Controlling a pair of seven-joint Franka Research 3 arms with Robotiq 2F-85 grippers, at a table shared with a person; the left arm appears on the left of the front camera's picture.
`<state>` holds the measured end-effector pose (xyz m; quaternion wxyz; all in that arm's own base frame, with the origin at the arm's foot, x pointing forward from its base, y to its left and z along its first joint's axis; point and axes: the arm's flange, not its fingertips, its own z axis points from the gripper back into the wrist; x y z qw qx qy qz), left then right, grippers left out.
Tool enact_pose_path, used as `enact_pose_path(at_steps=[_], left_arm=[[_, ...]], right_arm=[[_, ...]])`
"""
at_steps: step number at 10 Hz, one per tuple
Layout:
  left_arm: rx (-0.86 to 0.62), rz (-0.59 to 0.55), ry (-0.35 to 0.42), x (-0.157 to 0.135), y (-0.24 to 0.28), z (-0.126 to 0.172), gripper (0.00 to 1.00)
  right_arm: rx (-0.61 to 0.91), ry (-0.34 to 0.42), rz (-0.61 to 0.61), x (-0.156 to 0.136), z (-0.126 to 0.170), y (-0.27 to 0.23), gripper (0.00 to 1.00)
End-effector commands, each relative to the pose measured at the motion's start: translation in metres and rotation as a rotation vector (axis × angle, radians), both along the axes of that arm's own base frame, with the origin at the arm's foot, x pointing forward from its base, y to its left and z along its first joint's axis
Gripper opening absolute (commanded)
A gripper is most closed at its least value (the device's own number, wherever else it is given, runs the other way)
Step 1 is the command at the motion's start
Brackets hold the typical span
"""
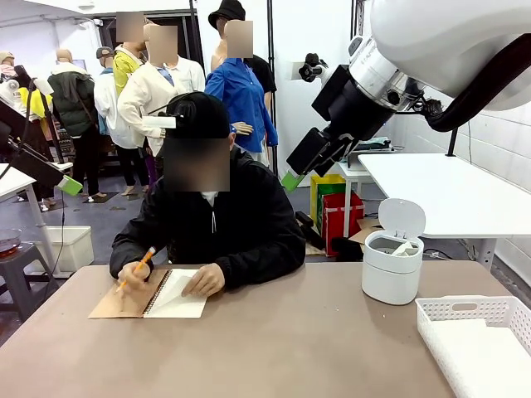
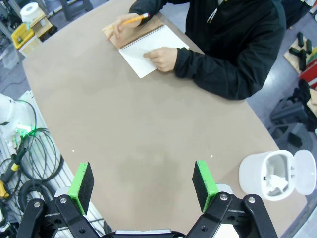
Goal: Sort the paper based on its condition.
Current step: If a person hands you a paper, place it in the Organizing basket , and if it's crumpled, put it in the Trash can.
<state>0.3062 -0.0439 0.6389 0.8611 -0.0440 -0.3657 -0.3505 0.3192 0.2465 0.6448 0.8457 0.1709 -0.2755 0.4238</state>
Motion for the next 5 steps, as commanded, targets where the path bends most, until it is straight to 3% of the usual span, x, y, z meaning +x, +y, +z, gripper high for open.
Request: enact_pose_path(at_steps=[1,5], left_arm=[[0.000,0.000,0.003,0.0001,-0.0001,-0.0008,1.00],[0.000,0.000,0.003,0.0001,-0.0001,-0.0008,1.00]], right_arm=[[0.002,0.000,-0.004,0.0003,0.0001,-0.0002,1.00],[0.002,0.000,-0.004,0.0003,0.0001,-0.0002,1.00]])
